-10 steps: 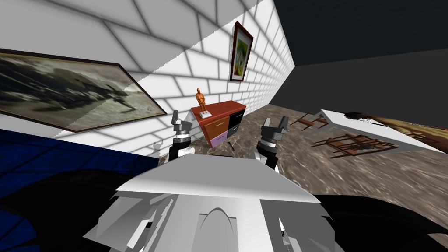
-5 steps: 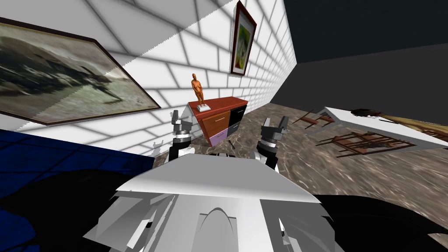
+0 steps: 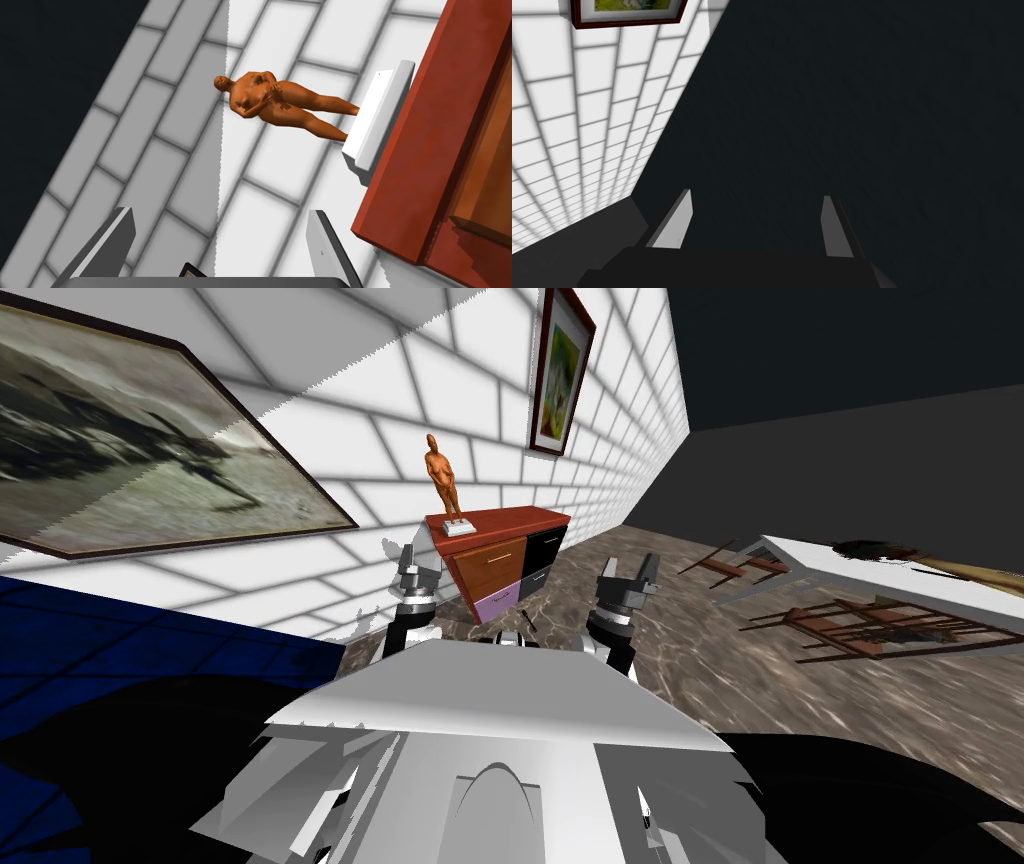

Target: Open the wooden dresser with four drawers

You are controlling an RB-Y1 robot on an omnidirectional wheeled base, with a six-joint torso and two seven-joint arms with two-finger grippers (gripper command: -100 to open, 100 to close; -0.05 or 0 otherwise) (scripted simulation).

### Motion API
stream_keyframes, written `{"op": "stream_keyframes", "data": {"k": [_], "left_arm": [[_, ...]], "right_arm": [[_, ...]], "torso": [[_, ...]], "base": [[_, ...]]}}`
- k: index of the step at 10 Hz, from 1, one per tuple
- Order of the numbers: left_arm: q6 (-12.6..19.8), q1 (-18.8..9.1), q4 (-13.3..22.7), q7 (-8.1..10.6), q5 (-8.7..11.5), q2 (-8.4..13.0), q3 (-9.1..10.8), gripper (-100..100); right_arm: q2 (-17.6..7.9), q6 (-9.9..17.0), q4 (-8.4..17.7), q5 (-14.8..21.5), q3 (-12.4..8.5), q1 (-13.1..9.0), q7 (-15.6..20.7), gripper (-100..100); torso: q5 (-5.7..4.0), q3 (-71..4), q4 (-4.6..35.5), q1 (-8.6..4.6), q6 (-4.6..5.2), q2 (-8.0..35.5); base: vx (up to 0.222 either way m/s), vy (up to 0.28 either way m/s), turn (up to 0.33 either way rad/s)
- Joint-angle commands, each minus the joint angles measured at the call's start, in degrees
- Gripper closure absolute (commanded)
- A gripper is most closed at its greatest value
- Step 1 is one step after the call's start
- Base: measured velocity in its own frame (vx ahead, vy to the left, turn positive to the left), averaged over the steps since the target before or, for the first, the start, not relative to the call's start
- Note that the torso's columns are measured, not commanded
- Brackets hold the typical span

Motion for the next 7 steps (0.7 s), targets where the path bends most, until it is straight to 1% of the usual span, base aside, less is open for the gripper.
{"op": "stream_keyframes", "data": {"k": [1, 2, 5, 7], "left_arm": [[1.6, -0.4, 2.4, 0.61, 1.5, 1.3, 1.21, -100], [2.2, -0.5, 3.8, 0.95, 2.4, 1.4, 1.86, -100], [3.9, -0.8, 7.5, 1.87, 4.7, 1.0, 3.62, -100], [4.9, -1.0, 9.6, 2.41, 6.0, 1.4, 4.64, -100]], "right_arm": [[0.0, 0.0, 0.0, 0.0, 0.0, 0.0, 0.0, 0], [0.0, 0.0, 0.0, 0.0, 0.0, 0.0, 0.0, 0], [0.0, 0.0, 0.0, 0.0, 0.0, 0.0, 0.0, 0], [0.0, 0.0, 0.0, 0.0, 0.0, 0.0, 0.0, 0]], "torso": [[0.01, 0.1, 0.0, -0.01, -0.01, 0.1], [0.01, 0.1, 0.1, 0.06, -0.01, 0.3], [0.03, 0.1, 0.1, 0.11, -0.01, 0.2], [0.05, 0.1, 0.1, 0.15, -0.01, 0.2]], "base": [[0.148, -0.176, 0.078], [0.129, -0.179, 0.113], [0.154, -0.194, 0.13], [0.146, -0.19, 0.093]]}}
